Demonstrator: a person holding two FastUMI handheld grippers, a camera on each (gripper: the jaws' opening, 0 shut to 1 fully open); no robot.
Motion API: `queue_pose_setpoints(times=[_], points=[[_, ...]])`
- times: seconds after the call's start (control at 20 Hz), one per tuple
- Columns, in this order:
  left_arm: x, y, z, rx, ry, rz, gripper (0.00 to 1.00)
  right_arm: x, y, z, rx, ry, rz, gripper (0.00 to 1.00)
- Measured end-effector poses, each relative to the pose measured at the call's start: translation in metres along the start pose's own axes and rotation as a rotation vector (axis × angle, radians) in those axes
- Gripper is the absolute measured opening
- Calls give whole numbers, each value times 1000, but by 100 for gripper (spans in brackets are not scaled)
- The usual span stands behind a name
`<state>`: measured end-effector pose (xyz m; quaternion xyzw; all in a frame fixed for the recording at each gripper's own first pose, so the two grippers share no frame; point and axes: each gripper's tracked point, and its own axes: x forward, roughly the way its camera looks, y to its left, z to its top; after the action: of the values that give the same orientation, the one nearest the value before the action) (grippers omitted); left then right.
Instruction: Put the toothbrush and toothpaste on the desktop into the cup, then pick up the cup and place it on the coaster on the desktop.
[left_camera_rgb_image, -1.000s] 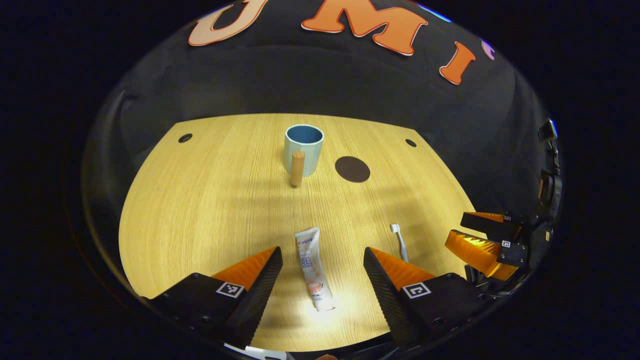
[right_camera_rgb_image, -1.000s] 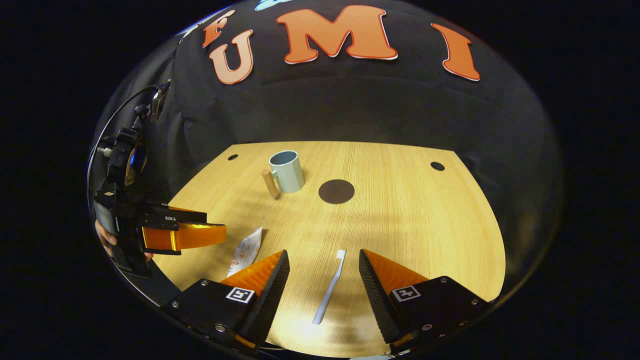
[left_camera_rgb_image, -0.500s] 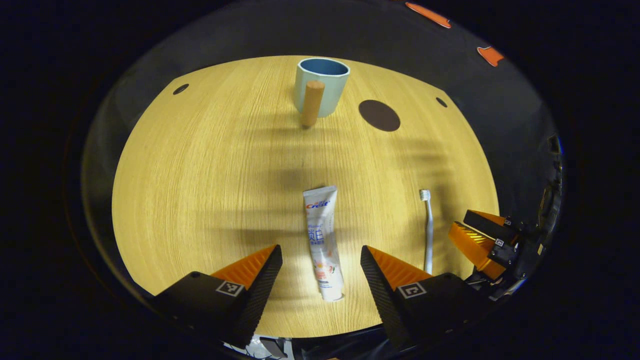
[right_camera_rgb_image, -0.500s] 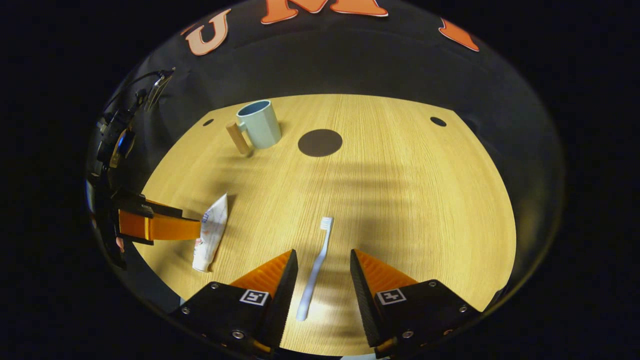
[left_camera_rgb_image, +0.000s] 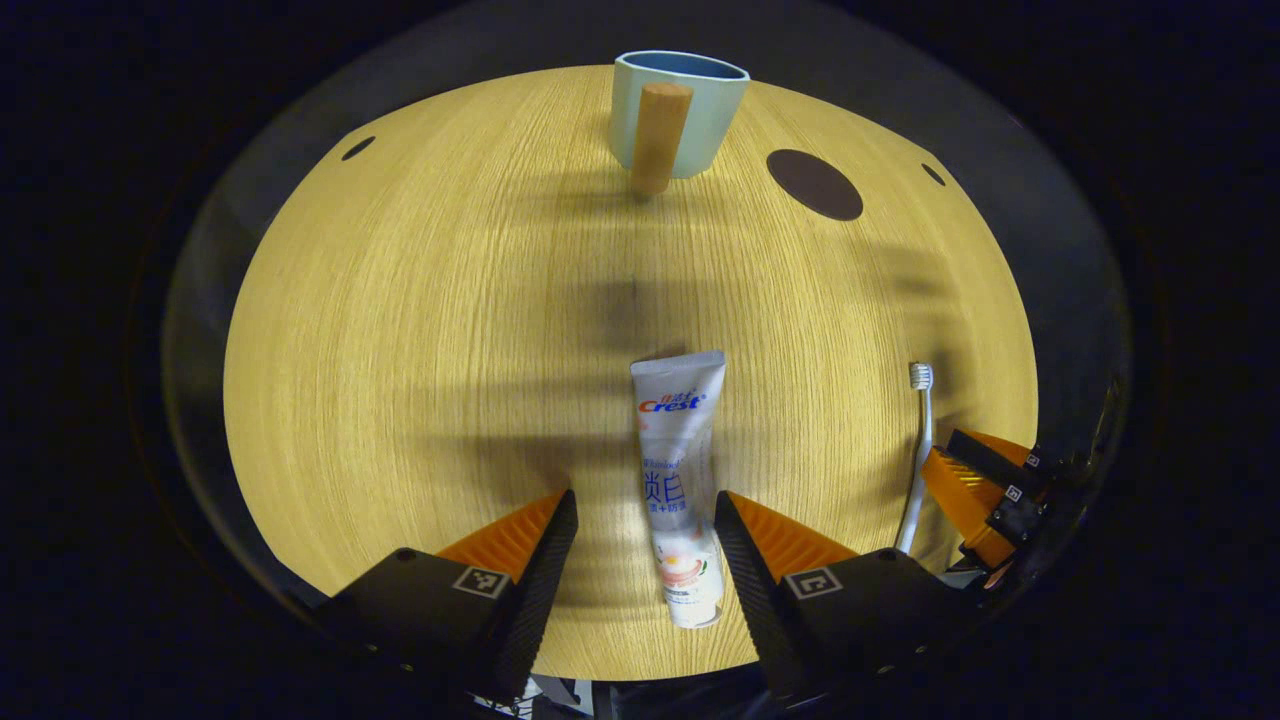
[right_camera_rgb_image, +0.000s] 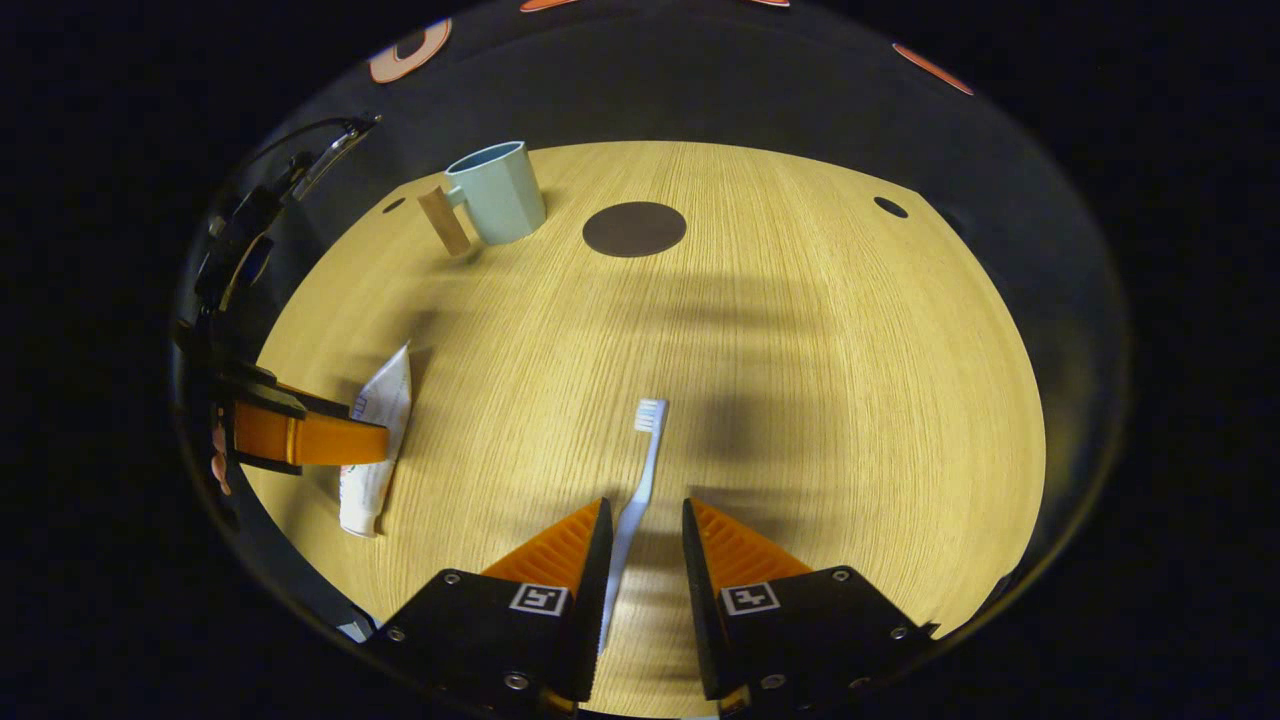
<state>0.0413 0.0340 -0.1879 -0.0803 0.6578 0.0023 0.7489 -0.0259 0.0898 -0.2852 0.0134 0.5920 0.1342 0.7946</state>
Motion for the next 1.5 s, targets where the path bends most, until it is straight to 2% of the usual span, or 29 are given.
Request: queue_pose_setpoints(times=[0.15,0.2,0.25,0.4,0.45,0.55,0.6,0.85,1.05,1.2,1.5], points=[[5,-7,-1,0,12,-8,84,4,2,1,28,10,9,27],[9,-12,-1,-1,13,-7,70,5,3,0,38,15,17,23],[10,-13,0,-5,9,4,70,4,3,0,37,11,17,20],[12,-19,1,-19,1,-7,39,4,10,1,12,0,50,11],[15,-20,3,-24,-6,-7,22,4,14,0,15,4,74,8],[5,-27,14,-7,-42,-35,21,3,19,2,7,-8,96,5],[2,-29,16,2,-55,-47,16,2,21,3,3,-18,103,5],[-13,-31,24,56,-150,-44,16,1,25,20,36,-87,119,4],[-27,-17,51,31,-334,-27,16,-9,18,37,30,-206,86,3],[-37,-9,70,21,-449,-30,15,-19,21,47,50,-277,115,4],[-68,43,128,-33,-727,-19,15,-43,31,60,24,-421,142,4]])
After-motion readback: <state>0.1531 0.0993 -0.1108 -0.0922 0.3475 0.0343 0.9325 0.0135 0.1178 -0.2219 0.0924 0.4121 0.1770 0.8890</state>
